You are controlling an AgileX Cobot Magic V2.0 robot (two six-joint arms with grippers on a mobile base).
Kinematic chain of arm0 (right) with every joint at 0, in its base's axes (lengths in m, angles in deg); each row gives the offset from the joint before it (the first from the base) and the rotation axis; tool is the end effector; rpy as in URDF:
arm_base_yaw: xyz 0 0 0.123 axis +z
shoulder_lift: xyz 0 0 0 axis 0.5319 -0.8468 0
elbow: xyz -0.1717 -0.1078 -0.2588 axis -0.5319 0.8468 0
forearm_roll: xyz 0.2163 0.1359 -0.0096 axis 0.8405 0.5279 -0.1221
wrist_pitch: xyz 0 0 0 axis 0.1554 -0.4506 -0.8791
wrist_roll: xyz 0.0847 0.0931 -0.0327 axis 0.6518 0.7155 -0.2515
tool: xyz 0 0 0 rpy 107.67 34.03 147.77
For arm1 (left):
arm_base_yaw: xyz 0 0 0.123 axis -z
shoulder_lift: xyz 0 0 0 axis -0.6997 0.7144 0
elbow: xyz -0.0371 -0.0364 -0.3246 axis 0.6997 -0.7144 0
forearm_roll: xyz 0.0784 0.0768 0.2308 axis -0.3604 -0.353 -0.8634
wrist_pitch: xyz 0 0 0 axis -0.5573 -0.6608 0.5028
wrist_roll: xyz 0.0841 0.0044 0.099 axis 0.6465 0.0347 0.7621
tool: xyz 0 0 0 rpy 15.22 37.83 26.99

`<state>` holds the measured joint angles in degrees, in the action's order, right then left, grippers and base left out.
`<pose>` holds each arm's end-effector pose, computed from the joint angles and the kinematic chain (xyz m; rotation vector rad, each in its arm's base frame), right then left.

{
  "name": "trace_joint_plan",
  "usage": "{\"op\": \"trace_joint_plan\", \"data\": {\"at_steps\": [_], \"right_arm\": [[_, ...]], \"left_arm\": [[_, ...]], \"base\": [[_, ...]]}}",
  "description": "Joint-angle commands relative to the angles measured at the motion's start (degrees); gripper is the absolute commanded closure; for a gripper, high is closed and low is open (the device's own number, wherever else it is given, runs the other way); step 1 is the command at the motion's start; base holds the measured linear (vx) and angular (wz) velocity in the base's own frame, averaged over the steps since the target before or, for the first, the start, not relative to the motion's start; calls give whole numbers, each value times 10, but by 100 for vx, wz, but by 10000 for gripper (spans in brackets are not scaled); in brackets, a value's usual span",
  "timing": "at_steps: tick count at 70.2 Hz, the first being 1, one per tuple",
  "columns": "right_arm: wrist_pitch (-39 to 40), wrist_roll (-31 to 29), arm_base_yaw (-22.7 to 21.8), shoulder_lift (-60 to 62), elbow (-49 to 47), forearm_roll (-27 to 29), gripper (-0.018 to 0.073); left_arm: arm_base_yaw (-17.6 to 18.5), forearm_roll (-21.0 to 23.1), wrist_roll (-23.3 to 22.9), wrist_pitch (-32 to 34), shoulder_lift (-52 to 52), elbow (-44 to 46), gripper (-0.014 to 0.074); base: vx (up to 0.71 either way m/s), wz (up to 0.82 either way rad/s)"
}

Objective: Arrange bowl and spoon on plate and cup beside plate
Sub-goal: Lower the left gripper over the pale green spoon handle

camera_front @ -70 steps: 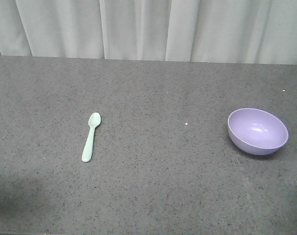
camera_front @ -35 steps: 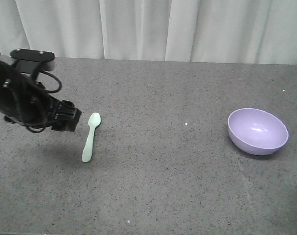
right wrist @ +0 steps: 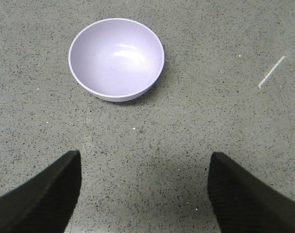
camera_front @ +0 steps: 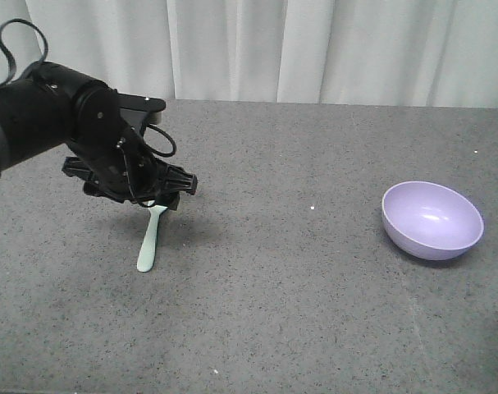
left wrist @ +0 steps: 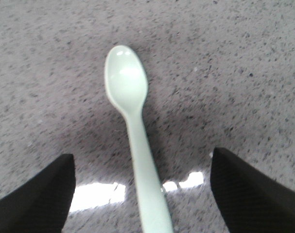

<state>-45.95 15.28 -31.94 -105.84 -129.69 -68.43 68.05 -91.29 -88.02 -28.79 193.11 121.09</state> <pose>0.1338 -0.0117 0.3900 0.0808 2.3696 -0.0948 0.3978 -0.1622 0.2755 0.1842 2.7174 -0.0788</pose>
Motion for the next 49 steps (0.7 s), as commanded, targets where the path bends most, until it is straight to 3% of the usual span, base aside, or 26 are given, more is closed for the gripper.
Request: {"op": "trace_joint_plan", "data": {"at_steps": [1, 18, 49], "right_arm": [[35, -2, 0, -1, -18, -4, 27], [35, -2, 0, -1, -18, -4, 27], [35, -2, 0, -1, -18, -4, 27]], "left_arm": [[6, -15, -23, 19, -3, 28, 55], [5, -34, -57, 21, 39, 27, 55], [5, -25, -63, 15, 76, 27, 58]], "base": [[0, 0], [0, 0], [0, 0]]}}
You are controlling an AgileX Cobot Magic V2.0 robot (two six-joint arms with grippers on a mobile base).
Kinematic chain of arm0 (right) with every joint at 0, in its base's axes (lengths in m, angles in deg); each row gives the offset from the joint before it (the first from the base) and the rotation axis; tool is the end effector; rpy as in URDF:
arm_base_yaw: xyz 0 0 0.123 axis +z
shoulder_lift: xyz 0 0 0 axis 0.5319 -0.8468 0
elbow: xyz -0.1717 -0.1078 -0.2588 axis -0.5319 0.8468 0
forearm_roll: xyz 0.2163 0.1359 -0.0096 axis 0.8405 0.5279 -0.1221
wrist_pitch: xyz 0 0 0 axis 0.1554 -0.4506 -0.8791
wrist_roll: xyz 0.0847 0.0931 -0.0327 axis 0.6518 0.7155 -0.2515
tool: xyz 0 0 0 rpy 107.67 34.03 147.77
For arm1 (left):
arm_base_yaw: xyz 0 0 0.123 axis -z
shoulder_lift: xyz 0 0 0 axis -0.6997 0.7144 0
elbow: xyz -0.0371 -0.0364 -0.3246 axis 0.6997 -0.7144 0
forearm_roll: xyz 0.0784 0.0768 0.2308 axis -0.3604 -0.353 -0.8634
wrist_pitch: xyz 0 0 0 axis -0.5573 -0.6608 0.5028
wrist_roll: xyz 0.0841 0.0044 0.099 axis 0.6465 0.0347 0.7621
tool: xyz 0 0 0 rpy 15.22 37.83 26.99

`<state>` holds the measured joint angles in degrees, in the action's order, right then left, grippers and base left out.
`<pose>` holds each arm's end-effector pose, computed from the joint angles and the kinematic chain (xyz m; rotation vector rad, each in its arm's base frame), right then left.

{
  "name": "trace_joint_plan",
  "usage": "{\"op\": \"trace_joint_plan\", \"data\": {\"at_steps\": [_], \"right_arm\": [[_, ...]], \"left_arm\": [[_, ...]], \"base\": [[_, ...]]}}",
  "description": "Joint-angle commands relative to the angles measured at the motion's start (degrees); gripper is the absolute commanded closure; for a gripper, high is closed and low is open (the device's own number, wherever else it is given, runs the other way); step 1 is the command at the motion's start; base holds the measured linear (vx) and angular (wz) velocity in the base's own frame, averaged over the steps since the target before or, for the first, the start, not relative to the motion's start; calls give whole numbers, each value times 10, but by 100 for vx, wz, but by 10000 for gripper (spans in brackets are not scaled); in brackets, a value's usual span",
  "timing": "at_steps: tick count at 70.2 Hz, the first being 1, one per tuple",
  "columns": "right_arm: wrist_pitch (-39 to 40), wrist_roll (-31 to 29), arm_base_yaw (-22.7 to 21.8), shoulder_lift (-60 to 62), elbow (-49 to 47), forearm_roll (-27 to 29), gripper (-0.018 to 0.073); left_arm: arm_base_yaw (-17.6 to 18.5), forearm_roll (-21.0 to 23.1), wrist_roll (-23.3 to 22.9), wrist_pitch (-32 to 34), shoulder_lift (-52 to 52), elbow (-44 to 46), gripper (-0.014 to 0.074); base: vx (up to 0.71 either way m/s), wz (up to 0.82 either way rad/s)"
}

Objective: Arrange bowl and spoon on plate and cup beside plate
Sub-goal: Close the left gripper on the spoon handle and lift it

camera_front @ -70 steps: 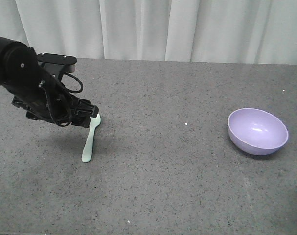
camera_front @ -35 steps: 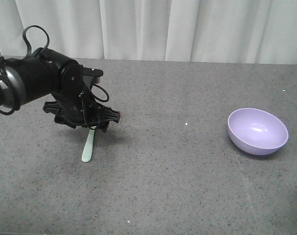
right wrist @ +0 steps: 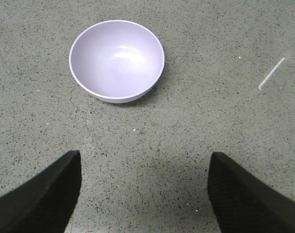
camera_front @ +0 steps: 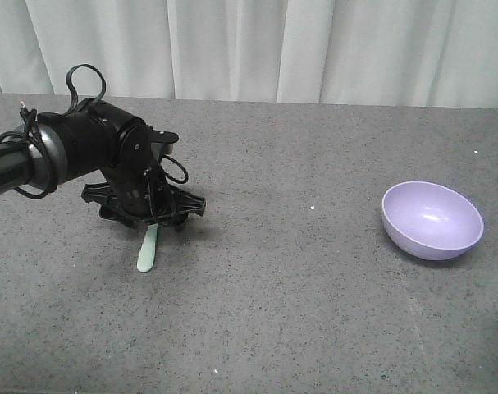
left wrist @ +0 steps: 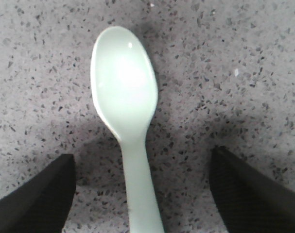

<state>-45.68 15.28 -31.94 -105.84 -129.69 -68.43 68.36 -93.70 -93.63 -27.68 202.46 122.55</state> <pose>0.1342 -0.0117 0.3904 0.0803 2.3649 -0.0944 0.4230 -0.1713 0.2120 0.0991 2.8214 -0.0001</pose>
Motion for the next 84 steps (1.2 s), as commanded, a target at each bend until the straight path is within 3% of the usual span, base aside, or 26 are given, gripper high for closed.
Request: {"op": "trace_joint_plan", "data": {"at_steps": [1, 15, 41, 60, 84], "right_arm": [[32, -2, 0, -1, -18, -4, 27], [33, -2, 0, -1, -18, -5, 27], [33, -2, 0, -1, -18, -5, 27], [32, -2, 0, -1, -18, -4, 27], [31, -2, 0, -1, -18, -4, 27]], "left_arm": [[2, 0, -7, 3, -17, 13, 60], [2, 2, -12, -6, -16, 13, 165], [2, 1, -17, -21, -16, 13, 605], [2, -13, -16, -32, -34, 13, 604], [2, -23, 3, -73, -181, 13, 604]], "base": [[0, 0], [0, 0], [0, 0], [0, 0], [0, 0]]}}
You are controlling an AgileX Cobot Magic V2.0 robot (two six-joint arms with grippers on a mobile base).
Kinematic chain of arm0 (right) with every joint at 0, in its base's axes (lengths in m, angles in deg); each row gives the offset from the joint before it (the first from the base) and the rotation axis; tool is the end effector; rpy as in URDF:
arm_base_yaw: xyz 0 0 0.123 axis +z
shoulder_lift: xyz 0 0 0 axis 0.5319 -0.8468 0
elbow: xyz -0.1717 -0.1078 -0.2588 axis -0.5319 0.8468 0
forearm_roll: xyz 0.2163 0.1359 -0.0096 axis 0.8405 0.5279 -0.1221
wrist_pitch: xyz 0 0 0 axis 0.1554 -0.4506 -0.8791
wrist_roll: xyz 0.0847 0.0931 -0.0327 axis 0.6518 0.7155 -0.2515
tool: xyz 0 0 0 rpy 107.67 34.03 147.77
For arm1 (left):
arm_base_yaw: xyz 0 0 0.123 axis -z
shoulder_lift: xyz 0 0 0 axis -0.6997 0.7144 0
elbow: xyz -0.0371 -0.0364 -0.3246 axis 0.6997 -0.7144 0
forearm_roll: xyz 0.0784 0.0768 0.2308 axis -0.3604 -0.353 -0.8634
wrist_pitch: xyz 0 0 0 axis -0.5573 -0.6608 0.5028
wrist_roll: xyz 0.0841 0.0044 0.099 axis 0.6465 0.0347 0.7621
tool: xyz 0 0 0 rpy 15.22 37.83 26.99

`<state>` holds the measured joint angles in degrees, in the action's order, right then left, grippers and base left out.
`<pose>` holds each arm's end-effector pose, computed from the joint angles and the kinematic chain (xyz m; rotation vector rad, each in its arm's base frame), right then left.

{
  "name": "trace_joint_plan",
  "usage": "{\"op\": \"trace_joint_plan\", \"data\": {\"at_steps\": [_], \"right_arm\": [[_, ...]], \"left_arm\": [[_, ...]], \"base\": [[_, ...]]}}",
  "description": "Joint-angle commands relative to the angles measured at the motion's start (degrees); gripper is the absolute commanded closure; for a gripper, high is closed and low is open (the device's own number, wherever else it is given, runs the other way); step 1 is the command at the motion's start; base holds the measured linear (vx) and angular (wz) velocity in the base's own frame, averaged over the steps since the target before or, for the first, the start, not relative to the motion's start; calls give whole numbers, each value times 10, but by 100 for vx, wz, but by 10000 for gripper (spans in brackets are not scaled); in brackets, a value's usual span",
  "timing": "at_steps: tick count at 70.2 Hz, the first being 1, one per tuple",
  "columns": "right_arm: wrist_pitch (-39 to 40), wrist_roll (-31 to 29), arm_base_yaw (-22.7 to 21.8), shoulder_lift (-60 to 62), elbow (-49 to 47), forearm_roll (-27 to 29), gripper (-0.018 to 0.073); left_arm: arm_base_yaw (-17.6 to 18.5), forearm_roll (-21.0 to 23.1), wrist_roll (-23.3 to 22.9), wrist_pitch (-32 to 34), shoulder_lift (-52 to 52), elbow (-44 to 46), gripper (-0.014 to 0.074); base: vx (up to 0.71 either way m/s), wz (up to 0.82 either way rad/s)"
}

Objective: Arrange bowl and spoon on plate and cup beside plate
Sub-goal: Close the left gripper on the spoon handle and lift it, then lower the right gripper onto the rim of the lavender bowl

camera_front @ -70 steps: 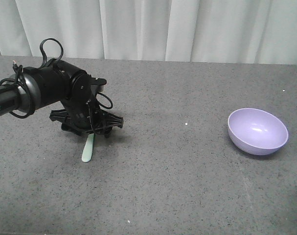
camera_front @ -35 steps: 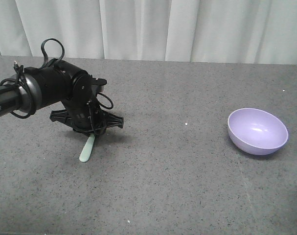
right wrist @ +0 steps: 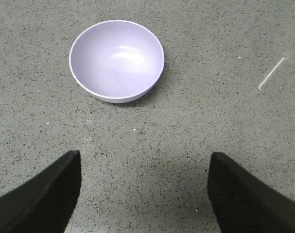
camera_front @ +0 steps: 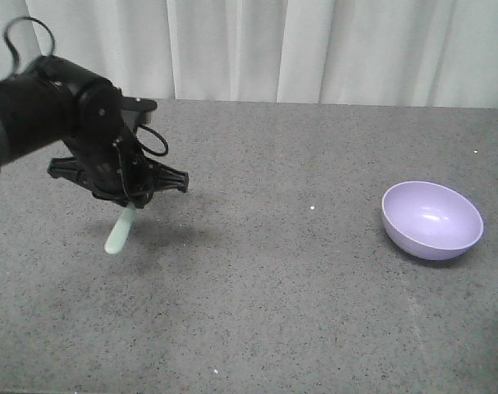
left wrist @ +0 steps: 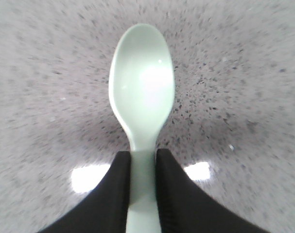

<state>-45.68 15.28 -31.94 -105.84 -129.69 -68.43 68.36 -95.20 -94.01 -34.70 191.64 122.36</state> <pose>0.1342 -0.0117 0.3904 0.0803 2.3649 -0.0944 0.3884 -0.1514 0.2892 0.0716 2.7510 0.0063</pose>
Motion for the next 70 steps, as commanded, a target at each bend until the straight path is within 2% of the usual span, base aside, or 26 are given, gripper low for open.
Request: {"op": "trace_joint_plan", "data": {"at_steps": [1, 24, 34, 45, 70], "right_arm": [[31, -2, 0, -1, -18, -4, 27], [29, -2, 0, -1, -18, -4, 27], [23, 1, 0, -1, -18, -4, 27], [21, 35, 0, -15, -19, -17, 27], [68, 61, -1, -164, -38, -63, 27]], "left_arm": [[2, -8, 7, -6, -77, 15, 604], [2, -10, 28, -26, -209, 15, 604], [2, -8, 33, -26, -223, 15, 604], [2, -8, 33, -26, -224, 15, 603], [2, -8, 33, -26, -224, 15, 603]], "base": [[0, 0], [0, 0], [0, 0], [0, 0], [0, 0]]}}
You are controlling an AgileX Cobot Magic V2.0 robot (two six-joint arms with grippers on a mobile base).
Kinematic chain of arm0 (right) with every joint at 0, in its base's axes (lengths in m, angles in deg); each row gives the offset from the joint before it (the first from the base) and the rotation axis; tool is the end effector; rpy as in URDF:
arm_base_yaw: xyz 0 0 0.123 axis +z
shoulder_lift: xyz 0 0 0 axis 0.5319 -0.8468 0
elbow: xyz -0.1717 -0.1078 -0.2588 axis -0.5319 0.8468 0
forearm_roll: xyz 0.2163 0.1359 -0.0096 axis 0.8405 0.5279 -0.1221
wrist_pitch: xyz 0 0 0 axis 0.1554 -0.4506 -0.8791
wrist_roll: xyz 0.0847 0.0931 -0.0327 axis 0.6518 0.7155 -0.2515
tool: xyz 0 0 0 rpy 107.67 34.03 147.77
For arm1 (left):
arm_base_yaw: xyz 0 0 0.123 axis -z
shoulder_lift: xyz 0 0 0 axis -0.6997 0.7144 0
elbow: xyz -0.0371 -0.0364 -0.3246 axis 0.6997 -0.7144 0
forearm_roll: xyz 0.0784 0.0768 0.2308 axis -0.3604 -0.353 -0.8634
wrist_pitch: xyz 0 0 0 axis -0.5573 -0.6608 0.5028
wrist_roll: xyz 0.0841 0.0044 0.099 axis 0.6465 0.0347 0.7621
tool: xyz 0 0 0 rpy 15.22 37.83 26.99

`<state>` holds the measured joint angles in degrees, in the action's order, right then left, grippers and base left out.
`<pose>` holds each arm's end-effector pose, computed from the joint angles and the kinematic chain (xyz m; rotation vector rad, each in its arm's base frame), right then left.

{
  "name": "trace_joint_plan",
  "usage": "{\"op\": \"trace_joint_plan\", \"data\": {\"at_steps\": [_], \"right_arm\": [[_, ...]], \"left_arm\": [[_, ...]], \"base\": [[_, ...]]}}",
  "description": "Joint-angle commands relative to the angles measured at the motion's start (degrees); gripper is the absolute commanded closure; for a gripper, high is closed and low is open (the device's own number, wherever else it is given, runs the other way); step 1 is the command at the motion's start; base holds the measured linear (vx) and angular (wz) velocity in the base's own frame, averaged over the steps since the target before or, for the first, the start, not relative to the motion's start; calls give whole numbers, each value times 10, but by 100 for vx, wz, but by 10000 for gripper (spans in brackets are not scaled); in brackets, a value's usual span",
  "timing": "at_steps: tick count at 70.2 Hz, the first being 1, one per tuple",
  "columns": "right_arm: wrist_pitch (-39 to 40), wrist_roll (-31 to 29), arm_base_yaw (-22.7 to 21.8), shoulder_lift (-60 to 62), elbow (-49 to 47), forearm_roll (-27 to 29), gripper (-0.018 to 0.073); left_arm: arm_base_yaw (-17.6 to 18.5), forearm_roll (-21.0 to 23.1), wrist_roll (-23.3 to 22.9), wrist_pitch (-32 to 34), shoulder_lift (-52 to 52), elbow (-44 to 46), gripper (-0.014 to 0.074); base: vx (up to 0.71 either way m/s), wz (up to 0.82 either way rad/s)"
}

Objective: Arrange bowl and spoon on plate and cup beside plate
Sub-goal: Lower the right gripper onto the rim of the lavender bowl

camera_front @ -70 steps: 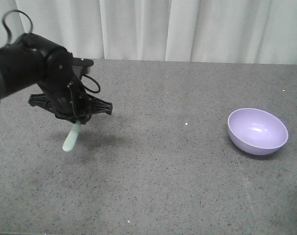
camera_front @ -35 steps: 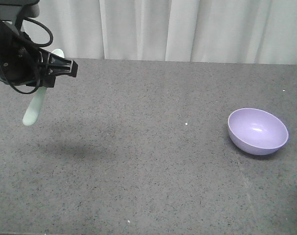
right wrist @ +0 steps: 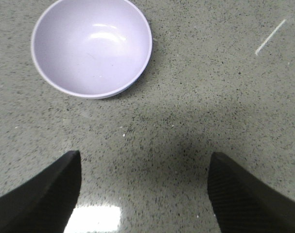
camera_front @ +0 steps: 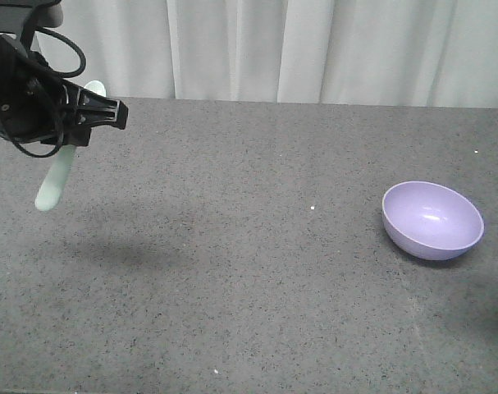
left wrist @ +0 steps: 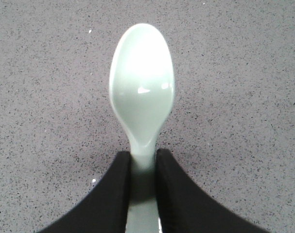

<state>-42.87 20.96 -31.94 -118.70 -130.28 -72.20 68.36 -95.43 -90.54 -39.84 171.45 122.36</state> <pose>0.1964 -0.0185 0.3617 0.1732 2.5147 -0.1488 0.3047 -0.1127 0.4157 0.0951 2.5011 -0.0907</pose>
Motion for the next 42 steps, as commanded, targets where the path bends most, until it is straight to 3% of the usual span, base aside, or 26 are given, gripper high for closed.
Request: {"op": "trace_joint_plan", "data": {"at_steps": [1, 13, 42], "right_arm": [[41, 4, -1, -43, -35, -28, 27], [66, 6, -1, -134, -96, -59, 27], [100, -5, -1, -311, -187, -69, 27]], "left_arm": [[2, -6, -1, 26, -22, 15, 603], [2, -6, -1, 26, -22, 15, 603], [2, -6, -2, 26, -22, 15, 603]], "base": [[0, 0], [0, 0], [0, 0]]}}
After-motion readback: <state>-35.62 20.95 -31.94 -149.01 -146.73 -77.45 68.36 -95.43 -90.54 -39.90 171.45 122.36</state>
